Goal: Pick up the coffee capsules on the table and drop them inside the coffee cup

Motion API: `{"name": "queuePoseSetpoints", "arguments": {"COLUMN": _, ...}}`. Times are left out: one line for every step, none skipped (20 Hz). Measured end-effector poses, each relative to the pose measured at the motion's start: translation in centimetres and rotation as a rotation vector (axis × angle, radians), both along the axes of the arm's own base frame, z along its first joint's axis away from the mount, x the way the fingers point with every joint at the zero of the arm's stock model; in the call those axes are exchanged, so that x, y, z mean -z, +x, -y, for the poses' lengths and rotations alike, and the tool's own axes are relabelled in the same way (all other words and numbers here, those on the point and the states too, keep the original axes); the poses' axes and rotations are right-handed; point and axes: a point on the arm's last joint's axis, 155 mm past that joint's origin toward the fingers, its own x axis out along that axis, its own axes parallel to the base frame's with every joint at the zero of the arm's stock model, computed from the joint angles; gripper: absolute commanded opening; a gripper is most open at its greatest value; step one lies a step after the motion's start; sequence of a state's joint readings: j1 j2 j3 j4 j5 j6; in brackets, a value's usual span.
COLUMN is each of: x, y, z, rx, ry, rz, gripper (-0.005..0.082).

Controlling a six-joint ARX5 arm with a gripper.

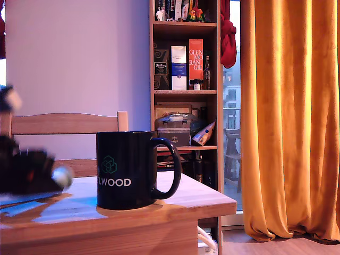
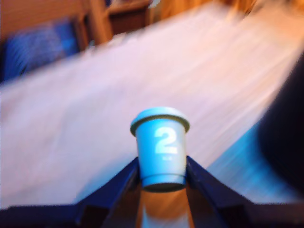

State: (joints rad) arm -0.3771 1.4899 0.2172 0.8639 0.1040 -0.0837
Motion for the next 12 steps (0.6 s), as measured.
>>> {"name": "queuePoseSetpoints", "arguments": {"x": -1.6, "y": 0.0, "z": 0.3, "rx": 0.012, "ry": -0.023, "rz": 0.039, "gripper": 0.0126}}
{"name": "queuePoseSetpoints", "arguments": {"x": -3.3, "y": 0.0, "z": 0.6, "rx": 0.029, "ry": -0.045, "rz": 0.08, "gripper": 0.0126}}
{"name": "queuePoseSetpoints", "arguments": {"x": -4.9, "y": -0.2, "z": 0.9, "rx": 0.045, "ry": -0.067, "rz": 0.121, "gripper": 0.0126}}
{"name": "queuePoseSetpoints", "arguments": {"x": -6.3, "y": -0.3, "z": 1.1, "rx": 0.061, "ry": -0.086, "rz": 0.156, "gripper": 0.0126}}
{"name": "queuePoseSetpoints", "arguments": {"x": -7.5, "y": -0.6, "z": 1.4, "rx": 0.08, "ry": -0.103, "rz": 0.186, "gripper": 0.0126}}
{"name": "queuePoseSetpoints", "arguments": {"x": -8.7, "y": -0.9, "z": 1.6, "rx": 0.097, "ry": -0.119, "rz": 0.217, "gripper": 0.0126}}
{"name": "queuePoseSetpoints", "arguments": {"x": -9.9, "y": -1.2, "z": 1.8, "rx": 0.107, "ry": -0.148, "rz": 0.239, "gripper": 0.0126}}
{"name": "queuePoseSetpoints", "arguments": {"x": -10.9, "y": -1.5, "z": 1.9, "rx": 0.12, "ry": -0.16, "rz": 0.267, "gripper": 0.0126}}
{"name": "queuePoseSetpoints", "arguments": {"x": -11.8, "y": -1.7, "z": 2.0, "rx": 0.128, "ry": -0.17, "rz": 0.29, "gripper": 0.0126}}
{"name": "queuePoseSetpoints", "arguments": {"x": -12.4, "y": -1.9, "z": 2.0, "rx": 0.126, "ry": -0.205, "rz": 0.291, "gripper": 0.0126}}
{"name": "queuePoseSetpoints", "arguments": {"x": -12.8, "y": -2.1, "z": 2.2, "rx": 0.141, "ry": -0.211, "rz": 0.3, "gripper": 0.0126}}
{"name": "queuePoseSetpoints", "arguments": {"x": -12.9, "y": -2.2, "z": 2.3, "rx": 0.151, "ry": -0.214, "rz": 0.303, "gripper": 0.0126}}
